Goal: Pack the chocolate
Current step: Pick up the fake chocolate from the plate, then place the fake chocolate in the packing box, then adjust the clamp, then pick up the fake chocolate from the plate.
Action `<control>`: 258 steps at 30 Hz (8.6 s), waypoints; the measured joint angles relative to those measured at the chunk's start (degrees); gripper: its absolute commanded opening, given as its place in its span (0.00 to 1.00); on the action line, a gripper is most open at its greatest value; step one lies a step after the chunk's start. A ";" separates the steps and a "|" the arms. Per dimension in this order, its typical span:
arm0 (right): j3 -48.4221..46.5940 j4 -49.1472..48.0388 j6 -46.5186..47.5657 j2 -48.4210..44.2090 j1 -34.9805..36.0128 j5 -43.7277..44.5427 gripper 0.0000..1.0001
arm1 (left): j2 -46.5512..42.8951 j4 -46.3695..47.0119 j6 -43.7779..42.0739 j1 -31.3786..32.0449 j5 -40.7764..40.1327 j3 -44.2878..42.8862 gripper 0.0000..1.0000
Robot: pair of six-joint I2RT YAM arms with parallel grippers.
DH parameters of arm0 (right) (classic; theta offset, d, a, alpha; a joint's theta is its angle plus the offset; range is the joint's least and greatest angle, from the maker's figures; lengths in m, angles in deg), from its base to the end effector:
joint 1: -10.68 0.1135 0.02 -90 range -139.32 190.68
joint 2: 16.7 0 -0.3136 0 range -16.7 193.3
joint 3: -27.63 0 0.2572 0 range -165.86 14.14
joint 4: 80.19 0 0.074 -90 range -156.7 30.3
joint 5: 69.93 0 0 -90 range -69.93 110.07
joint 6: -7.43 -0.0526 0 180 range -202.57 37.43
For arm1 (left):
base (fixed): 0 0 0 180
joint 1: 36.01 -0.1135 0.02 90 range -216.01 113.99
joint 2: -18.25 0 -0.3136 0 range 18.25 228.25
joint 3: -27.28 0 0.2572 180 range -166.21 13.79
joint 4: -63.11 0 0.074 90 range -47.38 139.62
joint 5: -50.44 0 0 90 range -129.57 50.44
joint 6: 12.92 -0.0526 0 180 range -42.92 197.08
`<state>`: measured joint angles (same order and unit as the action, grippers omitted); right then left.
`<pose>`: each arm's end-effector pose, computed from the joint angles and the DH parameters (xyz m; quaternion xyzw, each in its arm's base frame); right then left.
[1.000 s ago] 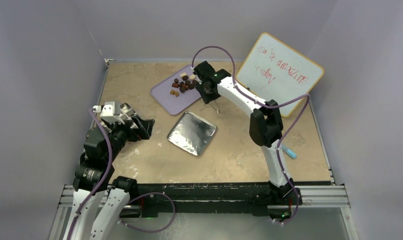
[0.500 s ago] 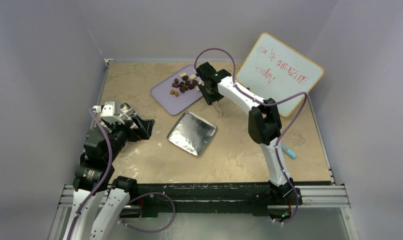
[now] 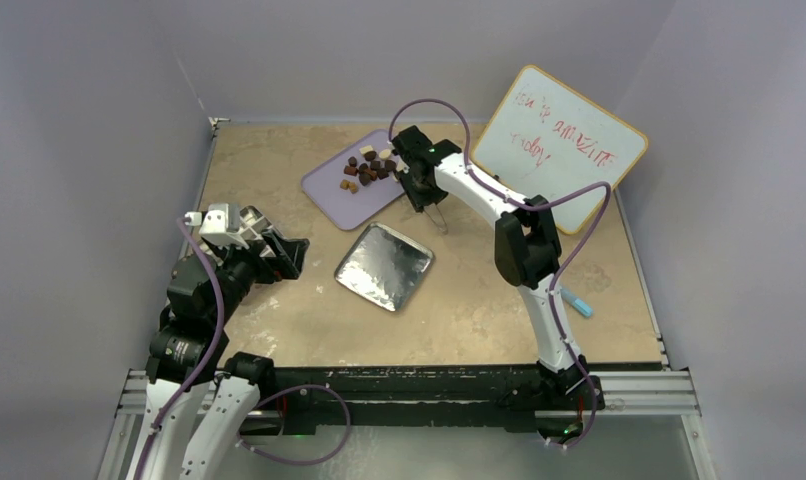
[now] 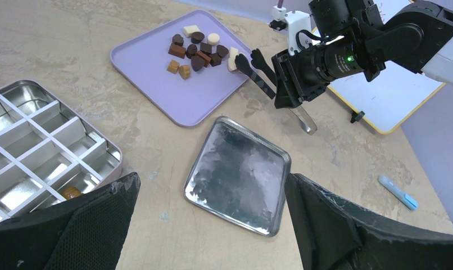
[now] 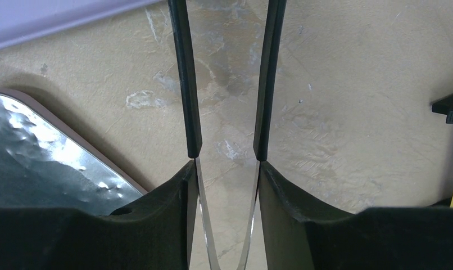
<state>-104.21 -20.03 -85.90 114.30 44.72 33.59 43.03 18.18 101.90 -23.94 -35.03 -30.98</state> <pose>0.4600 0.2959 0.2463 -0.2236 0.9317 -0.0234 0.2852 0.0712 -0.0195 0.3617 -0.0610 0.7715 -0.2292 0.5904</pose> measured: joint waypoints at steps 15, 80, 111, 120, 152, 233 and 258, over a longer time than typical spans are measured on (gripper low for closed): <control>-3.65 1.38 0.50 0.46 0.00 0.09 0.46 | -0.07 0.00 0.00 0.00 -0.22 0.00 1.00; -5.84 2.73 -0.07 4.48 -0.42 0.44 0.14 | -0.46 -0.81 0.02 0.00 -0.74 0.00 1.00; 13.94 -14.51 -5.03 -12.81 13.90 -15.19 0.13 | -2.58 -3.43 0.42 0.00 -6.23 -6.51 1.00; 13.92 -17.14 -6.10 -12.87 23.43 -17.62 0.14 | -5.73 -3.69 1.33 0.00 -7.63 -14.93 1.00; 6.71 -15.47 -6.73 -3.50 27.67 -15.41 0.39 | -6.67 -4.76 2.16 0.00 -7.98 -13.81 1.00; 30.84 -26.03 -4.83 -30.27 16.13 -3.28 0.33 | 19.08 0.07 4.07 -0.04 5.49 -4.87 0.94; 15.19 -18.78 0.09 -12.04 1.75 9.55 0.43 | 13.62 0.07 1.01 0.02 5.97 -2.21 0.96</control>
<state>-89.02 -38.80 -85.81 102.25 46.47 43.14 56.64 18.25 102.90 -23.92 -29.06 -33.19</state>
